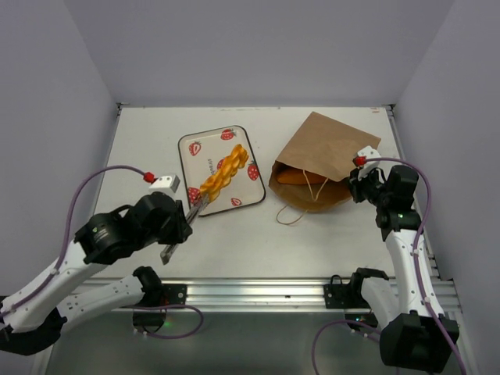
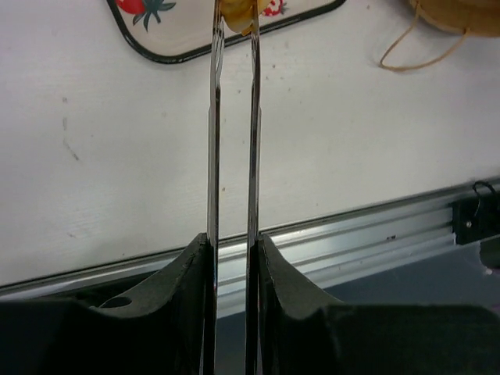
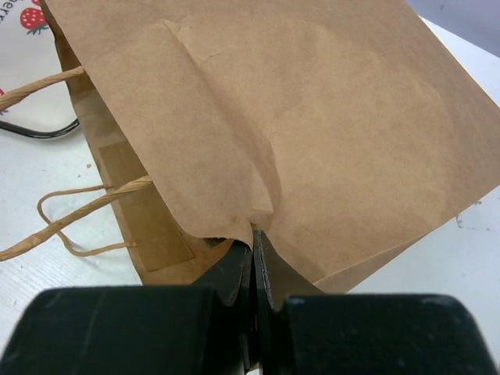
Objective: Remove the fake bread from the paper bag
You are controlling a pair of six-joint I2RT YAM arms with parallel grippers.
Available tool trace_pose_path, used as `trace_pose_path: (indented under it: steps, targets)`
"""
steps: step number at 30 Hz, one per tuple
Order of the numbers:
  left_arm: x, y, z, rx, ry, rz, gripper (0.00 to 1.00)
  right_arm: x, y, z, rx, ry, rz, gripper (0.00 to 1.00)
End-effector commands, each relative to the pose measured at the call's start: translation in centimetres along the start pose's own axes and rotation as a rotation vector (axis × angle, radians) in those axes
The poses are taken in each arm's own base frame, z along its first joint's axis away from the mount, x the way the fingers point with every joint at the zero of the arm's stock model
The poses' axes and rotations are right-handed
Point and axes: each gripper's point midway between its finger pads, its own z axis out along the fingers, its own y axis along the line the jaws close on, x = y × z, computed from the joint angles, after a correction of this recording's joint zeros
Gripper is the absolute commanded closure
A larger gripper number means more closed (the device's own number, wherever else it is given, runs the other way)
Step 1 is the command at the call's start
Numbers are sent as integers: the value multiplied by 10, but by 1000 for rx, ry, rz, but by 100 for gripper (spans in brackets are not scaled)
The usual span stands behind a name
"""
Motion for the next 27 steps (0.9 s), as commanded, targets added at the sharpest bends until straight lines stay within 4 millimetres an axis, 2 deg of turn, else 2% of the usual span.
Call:
trace_pose_path:
  steps: [1,2,6,7,8,9,10,11,12,17,23,24,26,27]
  targets:
    - [-56,-34,25,9,-180,-122,100,-23,-15,-4,62,-59,-32,100]
    - [-68,-46,30,34,-214,-143,100,-24,-14,-4,61,-61,-35,100]
    - [-91,-59,64,2,-267,-259,100,-26,-13,-6,59,-70,-33,100]
    - [-93,-53,76,-26,-283,-334,100,-26,-13,-6,58,-72,-33,100]
    - [-103,-60,86,-1,-315,-380,100,-26,-12,-6,55,-73,-33,100]
    - [-108,-57,94,-6,-331,-468,100,-27,-12,-6,54,-74,-32,100]
    - [-103,-53,107,-11,-328,-498,100,-27,-12,-7,56,-75,-32,100]
    - [-110,-57,114,6,-351,-539,100,-26,-13,-7,59,-75,-32,100]
    - [-114,-54,120,4,-363,-599,100,-26,-12,-8,58,-75,-31,100]
    - [-127,-57,144,30,-371,-676,100,-26,-11,-9,56,-84,-35,100]
    - [-105,-64,170,83,-250,-713,100,-27,-10,-9,51,-86,-36,100]
    - [-91,-63,176,89,-207,-715,100,-26,-10,-9,51,-84,-35,100]
    - [-86,-65,179,118,-189,-734,100,-26,-10,-9,50,-83,-33,100]
    - [-75,-64,183,117,-159,-736,100,-26,-10,-9,49,-84,-35,100]
